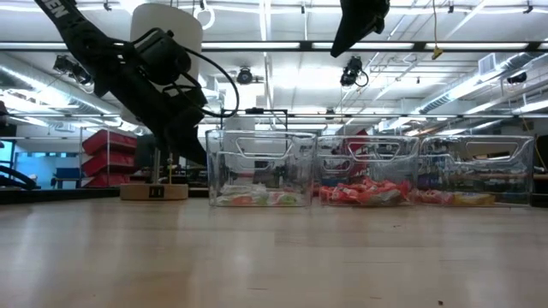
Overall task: Sort candy
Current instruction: Move the middle left transparent bin to the top left of the table
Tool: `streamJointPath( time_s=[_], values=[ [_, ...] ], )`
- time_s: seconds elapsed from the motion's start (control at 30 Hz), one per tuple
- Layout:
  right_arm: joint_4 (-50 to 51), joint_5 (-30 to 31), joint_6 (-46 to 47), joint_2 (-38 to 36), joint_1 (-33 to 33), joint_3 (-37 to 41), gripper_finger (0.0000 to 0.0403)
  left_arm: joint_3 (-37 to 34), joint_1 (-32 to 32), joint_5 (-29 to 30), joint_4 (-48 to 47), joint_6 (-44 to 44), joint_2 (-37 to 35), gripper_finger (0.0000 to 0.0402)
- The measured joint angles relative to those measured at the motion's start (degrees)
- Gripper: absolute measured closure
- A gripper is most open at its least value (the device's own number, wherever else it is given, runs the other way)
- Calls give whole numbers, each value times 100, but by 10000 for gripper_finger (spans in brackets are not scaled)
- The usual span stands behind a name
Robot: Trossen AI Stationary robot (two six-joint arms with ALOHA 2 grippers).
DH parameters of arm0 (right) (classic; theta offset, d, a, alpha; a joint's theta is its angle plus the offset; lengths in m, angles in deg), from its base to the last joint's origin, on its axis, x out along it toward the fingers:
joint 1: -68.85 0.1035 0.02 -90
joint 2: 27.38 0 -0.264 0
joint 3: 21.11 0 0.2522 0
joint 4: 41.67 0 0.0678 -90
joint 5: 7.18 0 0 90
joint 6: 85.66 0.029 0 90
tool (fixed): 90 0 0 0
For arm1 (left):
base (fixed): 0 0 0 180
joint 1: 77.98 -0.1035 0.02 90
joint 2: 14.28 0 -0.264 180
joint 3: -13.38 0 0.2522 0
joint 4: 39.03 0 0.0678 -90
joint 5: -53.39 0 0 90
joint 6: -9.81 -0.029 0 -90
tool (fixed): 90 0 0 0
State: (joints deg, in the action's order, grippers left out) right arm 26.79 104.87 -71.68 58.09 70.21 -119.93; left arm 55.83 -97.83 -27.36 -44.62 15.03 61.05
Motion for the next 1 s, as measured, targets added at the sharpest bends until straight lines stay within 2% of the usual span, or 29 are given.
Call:
streamJointPath(
  time_s=[0.27,0.37,0.53,0.63,0.73,0.8,0.9,1.0],
  values=[
    [2,0,91,0,41,0,403,0,319,9,-132,280,-37,402],
    [7,-1,138,0,108,0,403,6,472,130,-585,468,-235,402],
    [4,-1,156,0,228,0,403,9,808,615,-1890,862,-875,402],
    [-4,-1,156,0,276,0,403,8,1132,326,-2207,890,-1289,402],
    [-20,-1,156,0,299,0,403,7,1585,-759,-1919,482,-1580,402],
    [-21,-1,148,0,304,0,403,7,1908,-1213,-1609,166,-1598,402],
    [-48,-1,145,0,304,0,403,7,2313,-1159,-1098,-211,-1424,402],
    [-73,-1,141,0,304,0,403,3,2591,-609,-702,-292,-1071,402]
  ],
)
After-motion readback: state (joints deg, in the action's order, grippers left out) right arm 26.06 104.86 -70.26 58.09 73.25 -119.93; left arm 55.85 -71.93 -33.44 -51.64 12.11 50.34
